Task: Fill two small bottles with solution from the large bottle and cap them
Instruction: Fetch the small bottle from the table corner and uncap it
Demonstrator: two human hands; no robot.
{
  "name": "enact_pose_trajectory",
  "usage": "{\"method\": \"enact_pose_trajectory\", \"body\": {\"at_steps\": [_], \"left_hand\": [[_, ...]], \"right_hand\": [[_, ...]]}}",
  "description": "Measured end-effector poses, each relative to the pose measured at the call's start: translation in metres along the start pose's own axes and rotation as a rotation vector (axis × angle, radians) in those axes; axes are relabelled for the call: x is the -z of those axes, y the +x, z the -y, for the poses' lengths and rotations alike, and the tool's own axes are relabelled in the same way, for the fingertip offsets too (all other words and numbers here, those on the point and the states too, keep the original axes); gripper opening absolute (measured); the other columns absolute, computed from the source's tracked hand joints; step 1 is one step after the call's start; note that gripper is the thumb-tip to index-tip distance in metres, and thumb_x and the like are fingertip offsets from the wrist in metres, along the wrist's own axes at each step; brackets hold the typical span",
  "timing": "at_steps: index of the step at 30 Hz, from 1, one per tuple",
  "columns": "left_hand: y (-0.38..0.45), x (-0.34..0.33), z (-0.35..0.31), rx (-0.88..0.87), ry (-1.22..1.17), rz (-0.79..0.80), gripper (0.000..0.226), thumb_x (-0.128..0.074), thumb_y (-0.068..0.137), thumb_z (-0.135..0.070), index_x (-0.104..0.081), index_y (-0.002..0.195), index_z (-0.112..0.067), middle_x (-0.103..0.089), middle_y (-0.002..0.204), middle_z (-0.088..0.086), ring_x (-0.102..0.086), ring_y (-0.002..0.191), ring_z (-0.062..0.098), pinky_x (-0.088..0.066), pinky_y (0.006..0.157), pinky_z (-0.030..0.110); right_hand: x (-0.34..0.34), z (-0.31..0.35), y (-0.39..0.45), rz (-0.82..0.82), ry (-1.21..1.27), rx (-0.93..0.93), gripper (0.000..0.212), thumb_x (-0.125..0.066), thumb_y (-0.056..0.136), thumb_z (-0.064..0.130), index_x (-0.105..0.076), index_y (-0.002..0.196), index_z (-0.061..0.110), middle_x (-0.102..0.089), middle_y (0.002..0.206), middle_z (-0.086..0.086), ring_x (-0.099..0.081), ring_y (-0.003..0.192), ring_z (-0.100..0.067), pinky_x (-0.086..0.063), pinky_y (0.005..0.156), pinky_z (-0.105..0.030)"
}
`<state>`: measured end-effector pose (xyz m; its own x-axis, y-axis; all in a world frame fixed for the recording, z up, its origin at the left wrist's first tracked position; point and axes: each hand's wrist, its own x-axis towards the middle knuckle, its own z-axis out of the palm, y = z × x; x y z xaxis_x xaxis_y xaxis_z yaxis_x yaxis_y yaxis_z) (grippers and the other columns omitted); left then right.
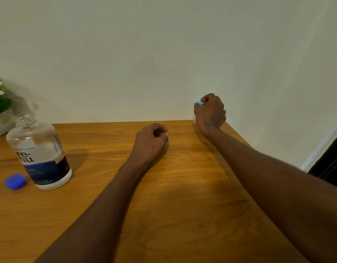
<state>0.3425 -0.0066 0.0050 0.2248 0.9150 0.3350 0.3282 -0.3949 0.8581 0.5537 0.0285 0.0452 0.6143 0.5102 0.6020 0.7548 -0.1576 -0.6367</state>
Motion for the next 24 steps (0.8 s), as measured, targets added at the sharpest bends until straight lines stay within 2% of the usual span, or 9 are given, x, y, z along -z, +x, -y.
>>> {"method": "enact_pose_trajectory", "body": {"at_steps": [5,10,14,17,21,24], "left_hand": [[-0.005,0.008,-0.008,0.043,-0.166,-0.126,0.021,-0.066,0.097,-0.012,-0.074,0.116,-0.019,-0.071,0.105,-0.004,-0.065,0.102,0.008,-0.055,0.09,0.026],[-0.039,0.032,-0.03,0.089,-0.221,-0.246,0.022,-0.064,0.098,-0.007,-0.072,0.117,-0.014,-0.073,0.107,-0.001,-0.067,0.103,0.012,-0.057,0.097,0.037],[-0.085,0.069,-0.032,0.063,-0.129,-0.185,0.027,-0.06,0.098,-0.004,-0.07,0.121,-0.015,-0.074,0.106,-0.003,-0.068,0.105,0.009,-0.057,0.098,0.039],[-0.116,0.099,-0.028,0.049,-0.102,-0.159,0.024,-0.061,0.102,-0.014,-0.067,0.124,-0.02,-0.073,0.112,-0.006,-0.067,0.109,0.009,-0.057,0.097,0.042],[-0.138,0.118,-0.027,0.07,-0.101,-0.13,0.027,-0.064,0.102,-0.025,-0.066,0.128,-0.023,-0.071,0.121,-0.006,-0.065,0.115,0.011,-0.056,0.1,0.044],[-0.139,0.12,-0.029,0.067,-0.059,-0.082,0.031,-0.066,0.101,-0.024,-0.065,0.132,-0.022,-0.069,0.123,-0.006,-0.064,0.115,0.008,-0.056,0.101,0.038]], "right_hand": [[0.02,0.021,-0.022,-0.008,0.18,-0.039,0.016,-0.078,0.089,0.027,-0.071,0.102,0.022,-0.07,0.101,0.007,-0.064,0.084,-0.01,-0.04,0.06,-0.02],[0.054,0.058,-0.081,0.097,0.383,-0.054,0.018,-0.081,0.086,0.032,-0.074,0.101,0.025,-0.072,0.092,0.014,-0.066,0.084,-0.005,-0.043,0.064,-0.016],[0.081,0.082,-0.143,0.24,0.499,-0.014,0.023,-0.083,0.086,0.028,-0.076,0.107,0.023,-0.074,0.099,0.013,-0.069,0.088,-0.007,-0.057,0.072,-0.023],[0.094,0.097,-0.178,0.31,0.559,0.0,0.023,-0.083,0.087,0.026,-0.076,0.109,0.023,-0.073,0.103,0.012,-0.069,0.09,-0.007,-0.061,0.073,-0.026],[0.096,0.112,-0.206,0.316,0.6,0.008,0.024,-0.083,0.088,0.021,-0.076,0.111,0.02,-0.074,0.106,0.01,-0.07,0.091,-0.004,-0.06,0.075,-0.018],[0.092,0.121,-0.217,0.314,0.614,0.002,0.025,-0.082,0.088,0.018,-0.076,0.112,0.02,-0.074,0.108,0.01,-0.069,0.093,-0.003,-0.058,0.074,-0.013]]}}
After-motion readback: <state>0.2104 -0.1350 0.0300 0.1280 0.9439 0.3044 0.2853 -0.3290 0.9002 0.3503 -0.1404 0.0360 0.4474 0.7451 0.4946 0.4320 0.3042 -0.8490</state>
